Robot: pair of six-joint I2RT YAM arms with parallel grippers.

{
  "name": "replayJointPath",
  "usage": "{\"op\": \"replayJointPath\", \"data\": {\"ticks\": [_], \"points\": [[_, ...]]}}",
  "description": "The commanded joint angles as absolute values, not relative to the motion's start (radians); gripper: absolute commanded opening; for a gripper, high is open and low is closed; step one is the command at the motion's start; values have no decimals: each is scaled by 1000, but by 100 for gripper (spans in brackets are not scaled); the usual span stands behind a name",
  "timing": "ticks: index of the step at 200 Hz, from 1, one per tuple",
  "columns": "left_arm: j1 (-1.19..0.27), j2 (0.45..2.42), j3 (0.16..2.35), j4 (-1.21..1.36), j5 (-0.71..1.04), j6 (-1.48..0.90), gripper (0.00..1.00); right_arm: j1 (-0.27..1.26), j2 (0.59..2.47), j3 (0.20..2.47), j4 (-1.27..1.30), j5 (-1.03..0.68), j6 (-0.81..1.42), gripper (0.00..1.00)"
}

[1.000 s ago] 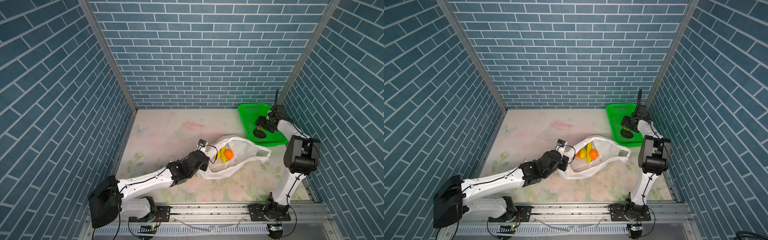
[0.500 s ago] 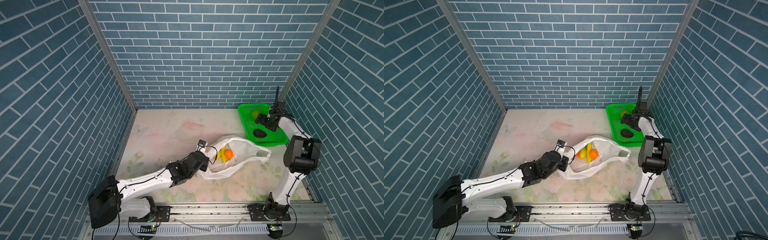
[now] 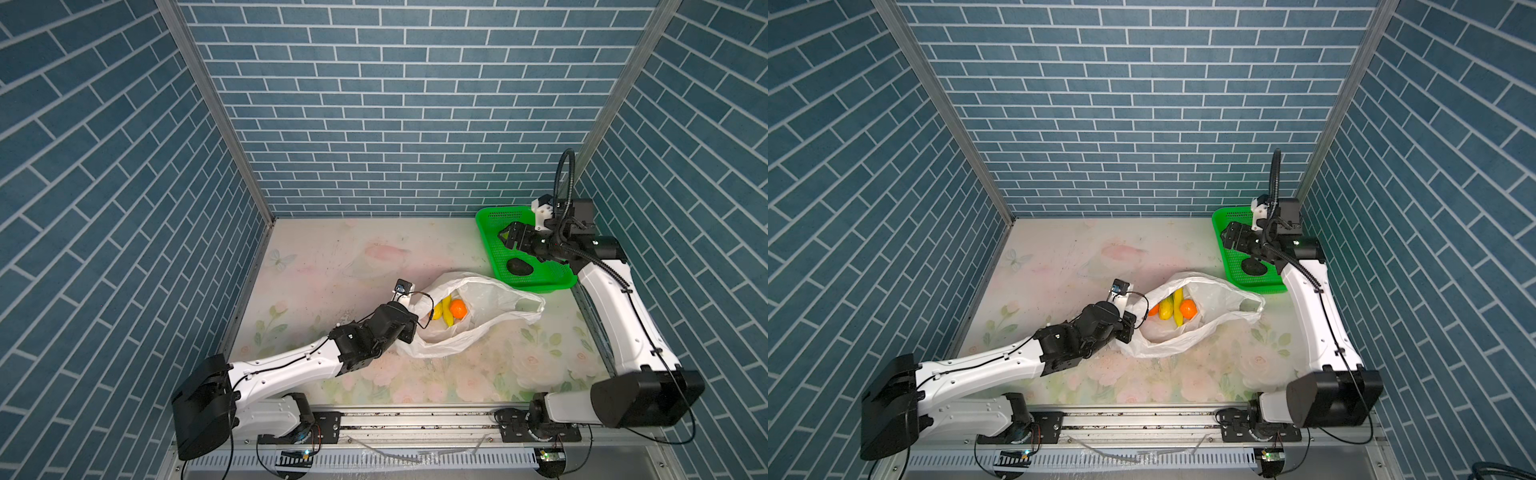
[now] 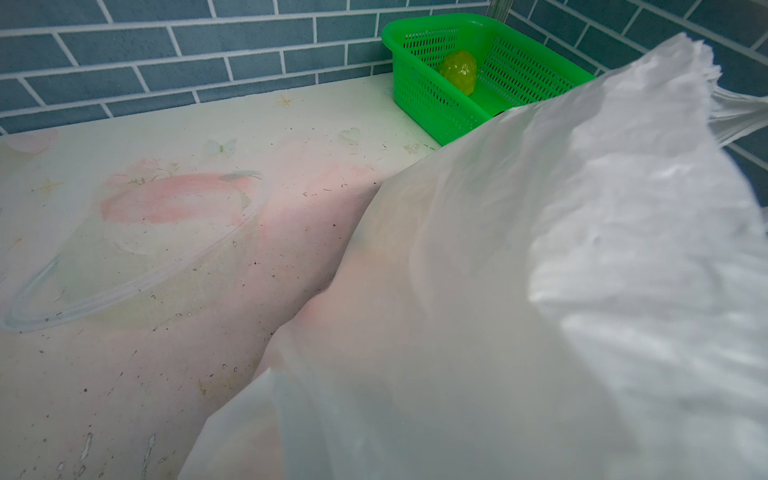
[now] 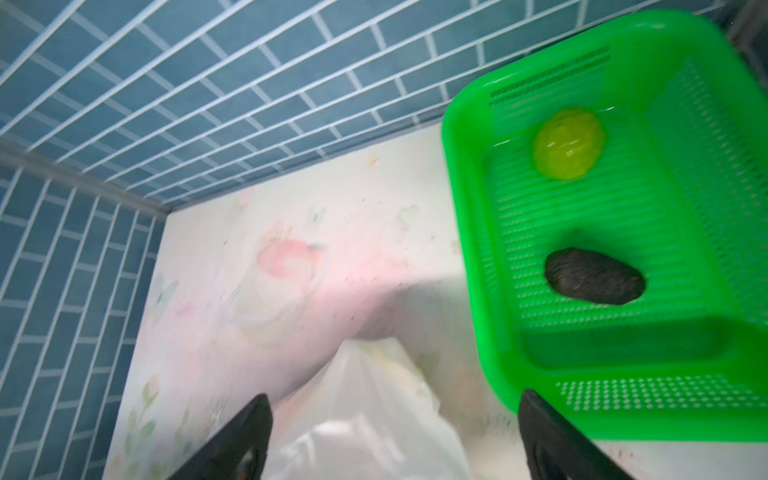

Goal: Untie the knot of the plastic bag and take out the fruit
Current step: 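Move the open right gripper back into the bag toward the remaining fruit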

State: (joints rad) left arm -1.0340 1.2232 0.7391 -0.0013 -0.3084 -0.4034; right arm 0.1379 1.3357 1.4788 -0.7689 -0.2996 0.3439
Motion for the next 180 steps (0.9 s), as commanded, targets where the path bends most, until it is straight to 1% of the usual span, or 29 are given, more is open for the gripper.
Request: {"op": "replayJointPath", "data": {"ticks": [1, 32, 64, 81, 99, 120, 146, 180], "points": [[-1040, 1212, 741, -25, -289, -392, 0, 239, 1238, 1374, -859, -338, 382, 90], [-1040, 1222, 748, -24, -296, -383, 0, 400, 1089, 1240, -804, -300, 461, 90], [-1040, 1241, 761, 1, -307, -399, 0, 599, 1024, 1130, -786, -197, 416, 88], [-1040, 1246, 767, 14, -314, -412, 0, 667, 993, 1047, -732, -155, 405, 87], [-1040, 1246, 772, 23, -321, -420, 0, 706, 976, 948, -641, -142, 392, 85], [-1040, 1248, 778, 28, -327, -432, 0, 740, 989, 855, -541, -123, 337, 79], [-1040, 1255, 796, 25, -325, -442, 0, 759, 1003, 772, -449, -94, 279, 74], [-1041, 1263, 814, 26, -327, -454, 0, 773, 1028, 683, -371, 35, 264, 73]]}}
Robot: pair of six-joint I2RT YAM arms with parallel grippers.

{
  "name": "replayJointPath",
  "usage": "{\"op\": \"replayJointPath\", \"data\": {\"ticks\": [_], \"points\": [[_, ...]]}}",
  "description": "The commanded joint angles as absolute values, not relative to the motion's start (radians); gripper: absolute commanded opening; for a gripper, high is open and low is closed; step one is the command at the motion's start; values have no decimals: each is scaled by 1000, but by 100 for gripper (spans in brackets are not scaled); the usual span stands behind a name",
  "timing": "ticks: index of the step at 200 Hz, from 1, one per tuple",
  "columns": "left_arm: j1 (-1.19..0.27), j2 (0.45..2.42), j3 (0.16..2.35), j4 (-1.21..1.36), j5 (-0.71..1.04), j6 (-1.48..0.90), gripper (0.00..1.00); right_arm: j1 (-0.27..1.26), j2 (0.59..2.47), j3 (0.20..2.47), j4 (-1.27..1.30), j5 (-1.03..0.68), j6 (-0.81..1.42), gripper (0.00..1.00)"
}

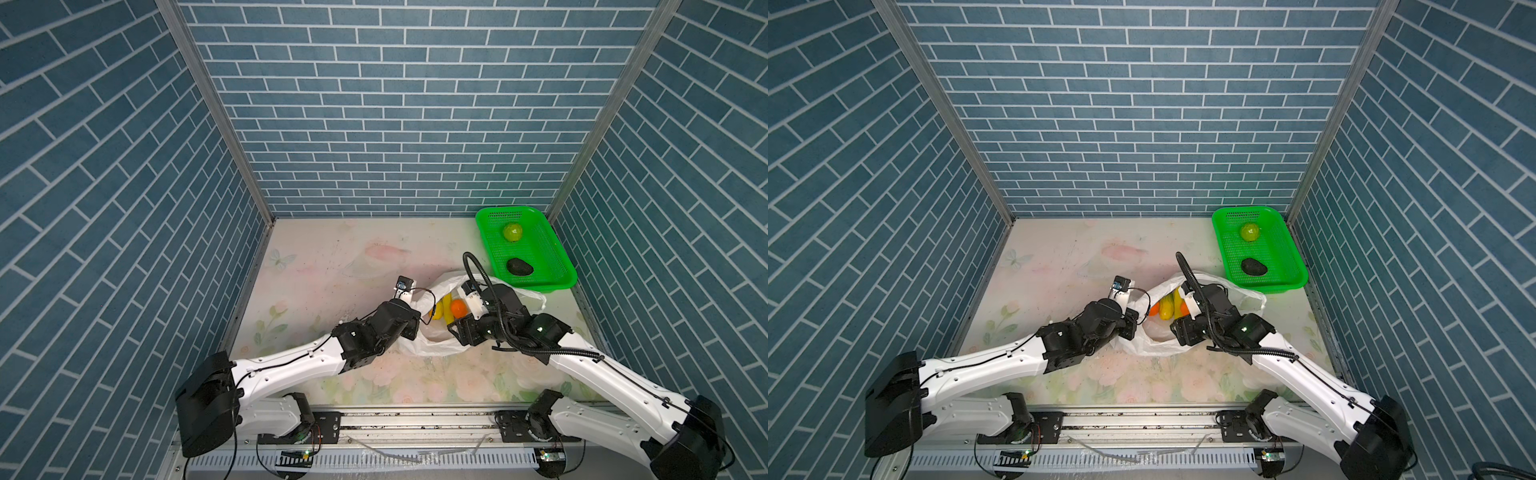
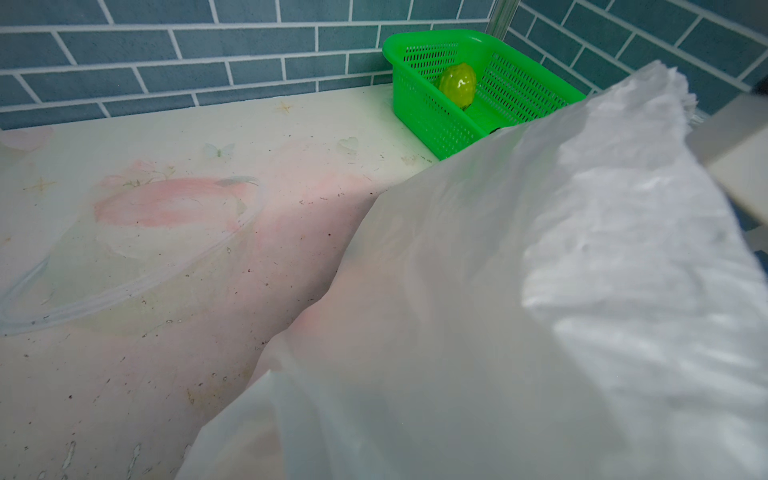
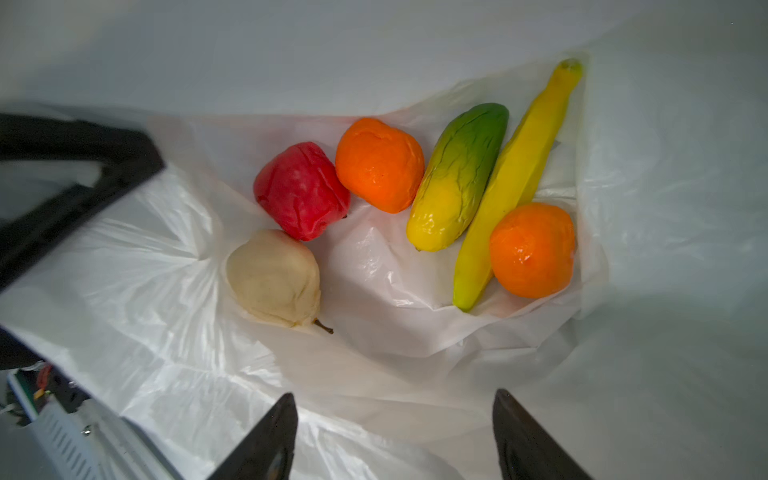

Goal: Untie the knot of the plastic bag and take out the fruit
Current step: 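Move the open right gripper back into the bag toward the remaining fruit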

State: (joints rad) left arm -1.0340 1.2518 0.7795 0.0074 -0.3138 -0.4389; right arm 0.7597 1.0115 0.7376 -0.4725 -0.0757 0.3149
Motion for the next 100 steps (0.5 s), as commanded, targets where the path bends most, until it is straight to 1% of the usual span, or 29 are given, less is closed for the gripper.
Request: {"op": "replayJointPath", "data": {"ticks": [1, 25, 48, 73, 100], "points": [[-1040, 1263, 814, 25, -327, -454, 0, 773, 1028, 681, -370, 37, 263, 72], [-1040, 1266, 824, 23, -328, -455, 0, 780, 1035, 631, -357, 76, 284, 70], [-1039, 1271, 828, 22, -331, -454, 0, 782, 1063, 612, -363, 74, 312, 70], [-1040, 1279, 828, 27, -328, -454, 0, 780, 1142, 640, -376, 40, 338, 70], [-1041, 1290, 827, 30, -313, -450, 0, 780, 1219, 724, -383, 18, 367, 73]]}}
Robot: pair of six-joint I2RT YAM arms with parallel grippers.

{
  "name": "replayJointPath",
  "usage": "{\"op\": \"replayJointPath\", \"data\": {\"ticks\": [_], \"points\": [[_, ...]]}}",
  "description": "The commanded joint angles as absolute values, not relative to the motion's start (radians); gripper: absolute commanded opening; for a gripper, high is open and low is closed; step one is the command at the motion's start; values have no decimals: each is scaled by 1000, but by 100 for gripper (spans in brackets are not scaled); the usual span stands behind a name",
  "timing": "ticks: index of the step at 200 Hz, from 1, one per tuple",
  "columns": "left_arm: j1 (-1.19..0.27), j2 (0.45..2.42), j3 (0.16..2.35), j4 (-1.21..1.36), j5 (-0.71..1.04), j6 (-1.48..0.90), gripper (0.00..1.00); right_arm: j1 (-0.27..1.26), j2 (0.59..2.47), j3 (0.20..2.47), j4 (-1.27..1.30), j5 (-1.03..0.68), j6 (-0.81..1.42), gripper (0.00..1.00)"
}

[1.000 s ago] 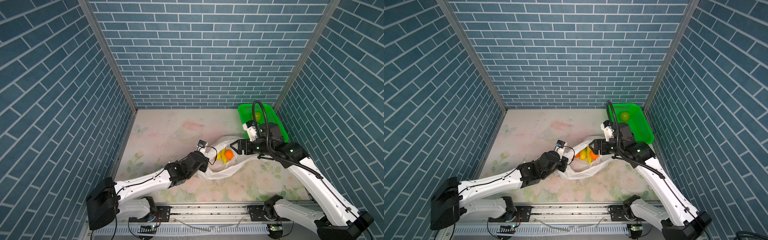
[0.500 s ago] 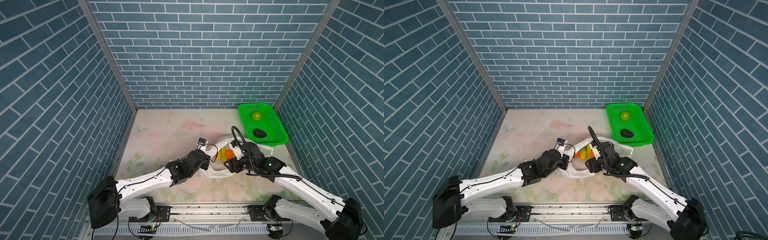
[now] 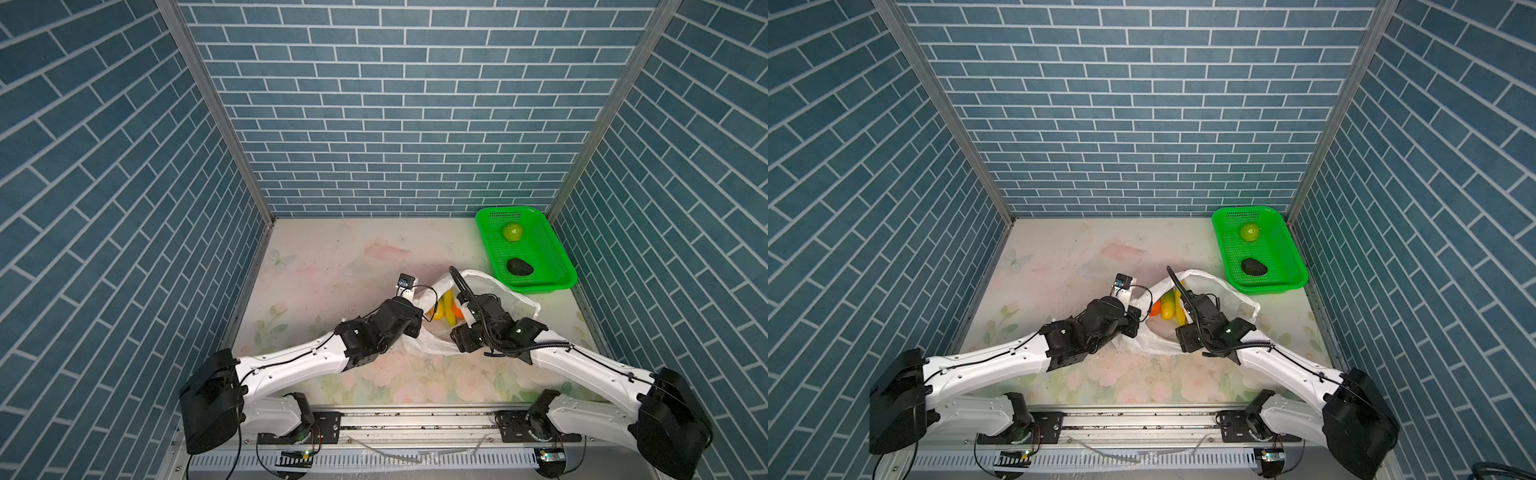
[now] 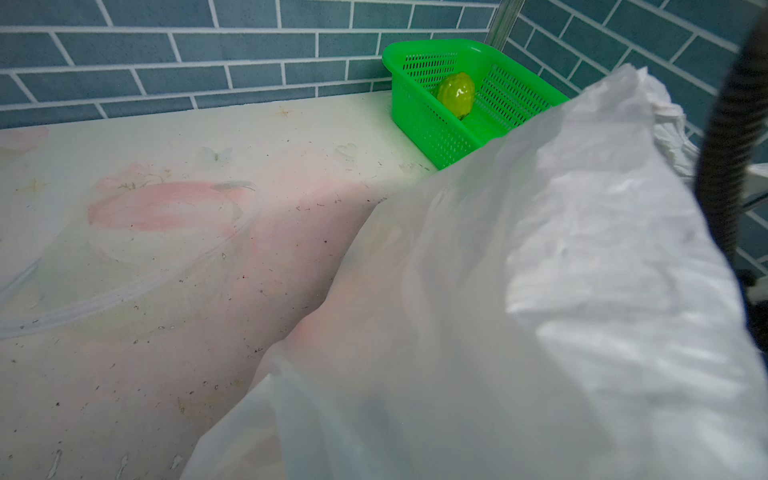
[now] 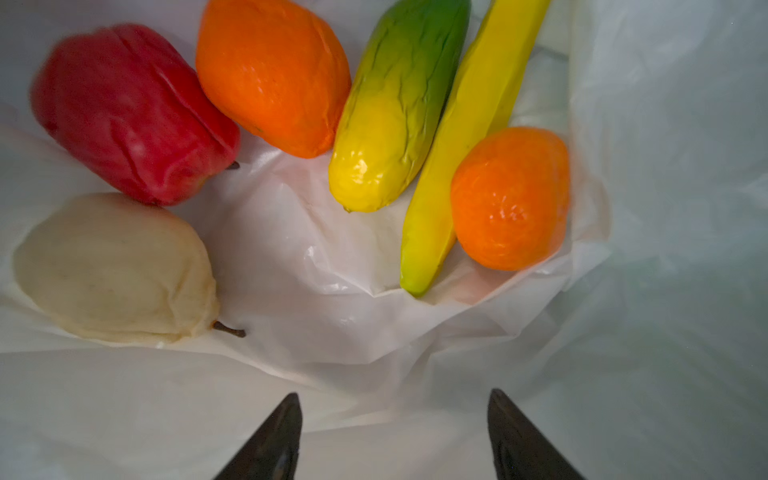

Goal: Untie the knot of the plastic bag and take out the fruit
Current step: 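Move the open right gripper back into the bag toward the remaining fruit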

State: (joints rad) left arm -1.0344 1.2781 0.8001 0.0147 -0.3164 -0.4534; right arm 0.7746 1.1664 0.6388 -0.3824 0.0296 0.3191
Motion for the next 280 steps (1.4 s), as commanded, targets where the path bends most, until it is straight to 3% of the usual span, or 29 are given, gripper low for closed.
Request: {"op": "replayJointPath", "data": {"ticks": [1, 65, 93, 135, 206, 243, 280], "points": [[-1040, 1290, 827, 29, -313, -450, 0, 780, 1222, 729, -384, 19, 369, 73], [-1040, 1294, 808, 51, -299, -442, 0, 777, 1393, 903, -432, 148, 429, 82], [-1040, 1292, 805, 55, -296, -437, 0, 767, 1432, 900, -410, 256, 442, 86], [-1041, 1278, 797, 54, -294, -436, 0, 734, 1475, 865, -316, 253, 456, 86], [-1041, 1258, 782, 52, -300, -434, 0, 727, 1565, 848, -245, 284, 449, 75], [-1040, 1251, 779, 52, -304, -433, 0, 727, 1536, 832, -261, 289, 448, 53], [-1040, 1257, 778, 60, -302, -435, 0, 729, 1490, 815, -288, 278, 447, 44]]}}
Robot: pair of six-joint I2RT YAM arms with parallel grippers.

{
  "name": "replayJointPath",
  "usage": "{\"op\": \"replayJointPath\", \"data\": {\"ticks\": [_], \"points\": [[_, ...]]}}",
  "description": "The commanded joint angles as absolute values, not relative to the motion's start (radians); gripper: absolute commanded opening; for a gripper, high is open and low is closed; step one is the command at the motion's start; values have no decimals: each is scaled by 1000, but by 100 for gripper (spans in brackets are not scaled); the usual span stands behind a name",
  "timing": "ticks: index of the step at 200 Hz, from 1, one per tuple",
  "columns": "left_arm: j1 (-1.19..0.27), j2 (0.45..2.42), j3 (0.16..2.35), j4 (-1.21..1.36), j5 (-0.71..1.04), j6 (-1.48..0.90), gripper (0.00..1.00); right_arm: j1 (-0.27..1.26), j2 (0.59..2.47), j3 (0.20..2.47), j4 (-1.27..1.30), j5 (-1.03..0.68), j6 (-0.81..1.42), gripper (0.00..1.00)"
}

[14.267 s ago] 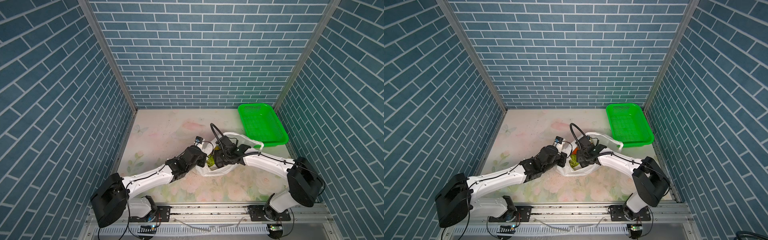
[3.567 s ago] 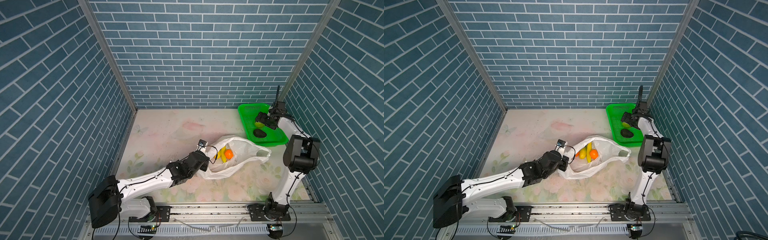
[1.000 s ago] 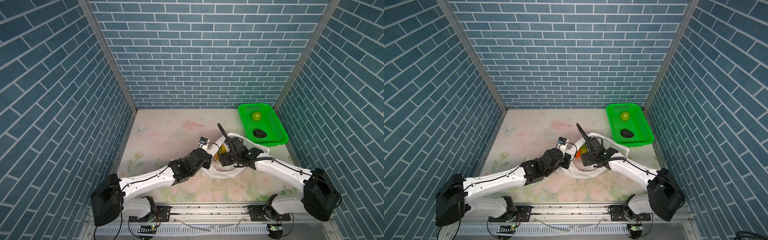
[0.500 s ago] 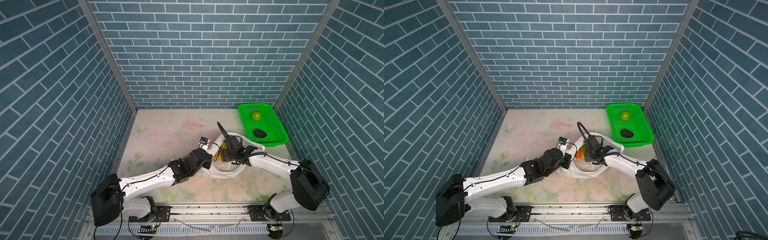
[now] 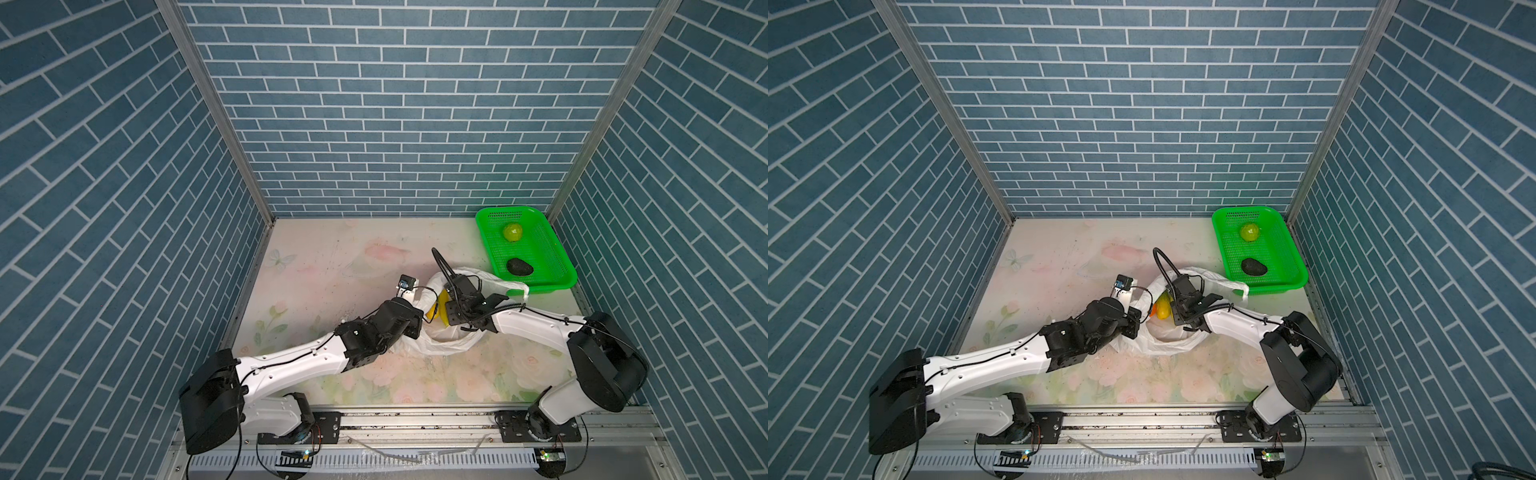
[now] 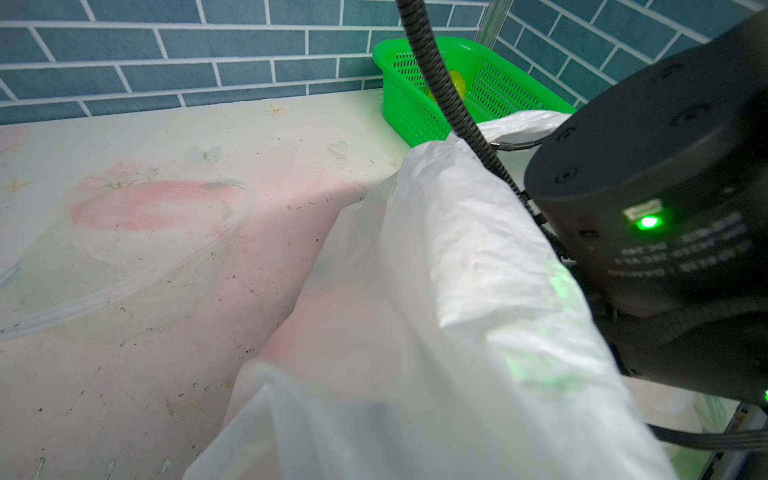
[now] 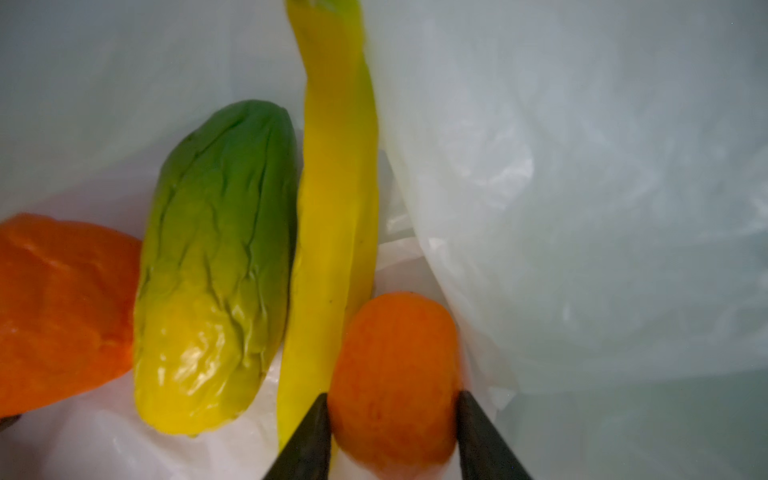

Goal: Untie the knot of the plastic bag and take out the fruit
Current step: 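Move the open right gripper back into the bag toward the remaining fruit, then close the right gripper on the orange tangerine nearest the gripper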

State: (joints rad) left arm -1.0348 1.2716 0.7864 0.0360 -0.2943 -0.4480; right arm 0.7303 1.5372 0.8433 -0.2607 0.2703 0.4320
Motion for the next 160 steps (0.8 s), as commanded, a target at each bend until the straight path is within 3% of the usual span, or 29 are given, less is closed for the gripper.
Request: {"op": "replayJointPath", "data": {"ticks": [1, 115, 160], "points": [[-1041, 1257, 778, 60, -302, -435, 0, 729, 1489, 815, -289, 277, 446, 44], [-1041, 1283, 796, 59, -322, -436, 0, 752, 1275, 839, -420, -41, 440, 42], [-1040, 1289, 807, 35, -346, -436, 0, 767, 1164, 900, -575, -81, 436, 41]]}}
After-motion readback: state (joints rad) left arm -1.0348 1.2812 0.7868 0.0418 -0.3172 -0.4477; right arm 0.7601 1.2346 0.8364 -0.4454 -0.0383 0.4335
